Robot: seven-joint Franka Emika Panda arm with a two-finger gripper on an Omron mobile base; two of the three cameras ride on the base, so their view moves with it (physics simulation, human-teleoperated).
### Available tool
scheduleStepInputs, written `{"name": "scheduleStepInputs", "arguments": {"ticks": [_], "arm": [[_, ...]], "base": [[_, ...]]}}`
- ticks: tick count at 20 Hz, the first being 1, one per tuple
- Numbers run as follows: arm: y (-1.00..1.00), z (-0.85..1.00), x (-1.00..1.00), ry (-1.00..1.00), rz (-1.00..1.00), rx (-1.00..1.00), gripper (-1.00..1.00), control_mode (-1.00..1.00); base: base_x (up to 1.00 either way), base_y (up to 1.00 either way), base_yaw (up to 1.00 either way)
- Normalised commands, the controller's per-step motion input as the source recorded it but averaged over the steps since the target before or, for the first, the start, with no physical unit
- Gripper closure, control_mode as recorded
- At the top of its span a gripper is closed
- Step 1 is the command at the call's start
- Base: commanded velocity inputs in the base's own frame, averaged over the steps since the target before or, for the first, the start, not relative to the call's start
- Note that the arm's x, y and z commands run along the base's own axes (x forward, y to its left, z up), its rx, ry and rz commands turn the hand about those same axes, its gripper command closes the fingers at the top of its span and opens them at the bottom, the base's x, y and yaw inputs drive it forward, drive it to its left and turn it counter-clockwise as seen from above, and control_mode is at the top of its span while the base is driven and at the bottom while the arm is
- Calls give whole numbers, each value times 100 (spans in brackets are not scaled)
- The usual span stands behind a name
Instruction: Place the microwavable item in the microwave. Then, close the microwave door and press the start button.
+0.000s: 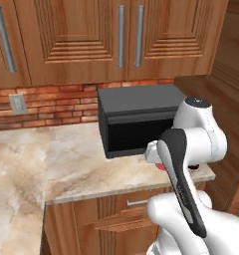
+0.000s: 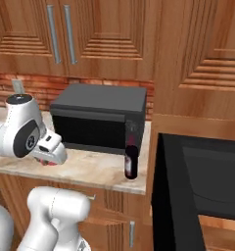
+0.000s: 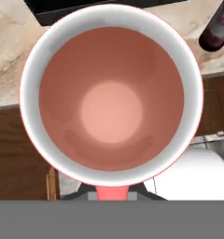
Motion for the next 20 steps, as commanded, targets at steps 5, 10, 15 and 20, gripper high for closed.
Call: {"name": "scheduleStepInputs", "arguments": {"ticks": [5,10,15,20], "arm": [[0,0,0,0,0,0,100,100],[0,0,0,0,0,0,100,100],[0,0,0,0,0,0,100,100],[0,0,0,0,0,0,100,100]], "base": [[-100,67,0],[-100,22,-5],[-100,-1,-11],[-100,-26,-8]]}}
